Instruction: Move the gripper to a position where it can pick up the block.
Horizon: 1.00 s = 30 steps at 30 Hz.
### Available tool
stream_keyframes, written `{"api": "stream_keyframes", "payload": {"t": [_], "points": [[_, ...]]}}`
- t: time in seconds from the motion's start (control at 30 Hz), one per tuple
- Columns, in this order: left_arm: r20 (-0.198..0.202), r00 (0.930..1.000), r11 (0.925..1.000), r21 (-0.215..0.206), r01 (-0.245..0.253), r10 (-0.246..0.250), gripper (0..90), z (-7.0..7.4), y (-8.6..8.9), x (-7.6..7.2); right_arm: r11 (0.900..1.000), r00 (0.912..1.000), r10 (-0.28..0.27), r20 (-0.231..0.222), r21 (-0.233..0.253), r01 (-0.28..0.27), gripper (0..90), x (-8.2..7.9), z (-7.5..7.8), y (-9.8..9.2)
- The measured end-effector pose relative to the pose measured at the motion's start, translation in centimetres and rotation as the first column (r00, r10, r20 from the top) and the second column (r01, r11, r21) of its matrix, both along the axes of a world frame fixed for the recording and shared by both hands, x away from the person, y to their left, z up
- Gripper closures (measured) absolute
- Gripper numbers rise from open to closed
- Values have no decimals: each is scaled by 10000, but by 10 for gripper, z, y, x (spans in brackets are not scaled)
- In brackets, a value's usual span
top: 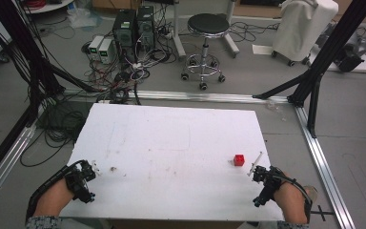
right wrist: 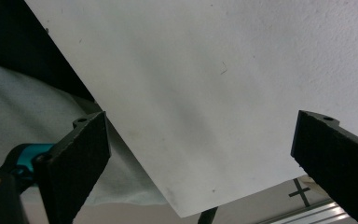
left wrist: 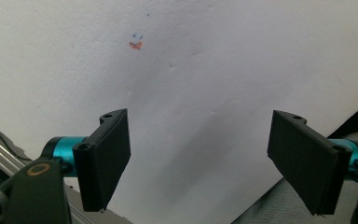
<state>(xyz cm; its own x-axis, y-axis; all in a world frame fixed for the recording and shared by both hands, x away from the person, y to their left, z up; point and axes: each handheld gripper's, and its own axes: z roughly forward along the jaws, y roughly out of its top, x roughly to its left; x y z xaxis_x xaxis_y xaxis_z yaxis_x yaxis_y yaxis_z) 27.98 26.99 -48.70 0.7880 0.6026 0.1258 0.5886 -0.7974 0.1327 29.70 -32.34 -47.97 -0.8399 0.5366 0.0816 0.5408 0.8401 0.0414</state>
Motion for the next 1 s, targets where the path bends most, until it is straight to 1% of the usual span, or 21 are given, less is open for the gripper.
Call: {"api": "stream_keyframes", "payload": {"t": [0.13,0.27,0.33,0.37,0.47,0.77,0.8,0.83,0.97,1.0], "points": [[13,10000,10000,-3,-39,39,215,2,1,-1,10000,10000,10,41,-5,-10,40,0,1,0],[109,9999,10000,25,-16,15,215,2,1,-1,10000,10000,26,47,12,-26,40,0,2,0],[59,10000,10000,-16,-20,20,215,2,1,-1,10000,10000,44,-9,15,-44,40,0,1,0],[113,9999,10000,-42,-38,39,215,1,0,-1,10000,10000,22,-14,21,-22,39,0,1,1],[38,10000,10000,-17,-7,7,215,1,0,-1,10000,10000,37,-42,40,-37,40,0,1,1],[36,10000,10000,-2,-3,3,215,1,-1,-1,9999,10000,79,-27,81,-79,40,0,-1,1],[-23,10000,10000,19,24,-24,215,1,0,-1,10000,10000,62,-35,61,-61,40,0,0,2],[14,10000,10000,68,34,-34,215,1,-1,-1,10000,10000,32,-52,77,-32,40,0,0,2],[22,10000,10000,43,27,-27,215,1,-1,-1,10000,10000,60,-41,42,-59,40,0,-1,1],[15,10000,10000,47,14,-15,215,1,-1,-1,9999,9999,90,-46,106,-89,39,0,-2,0]]}}
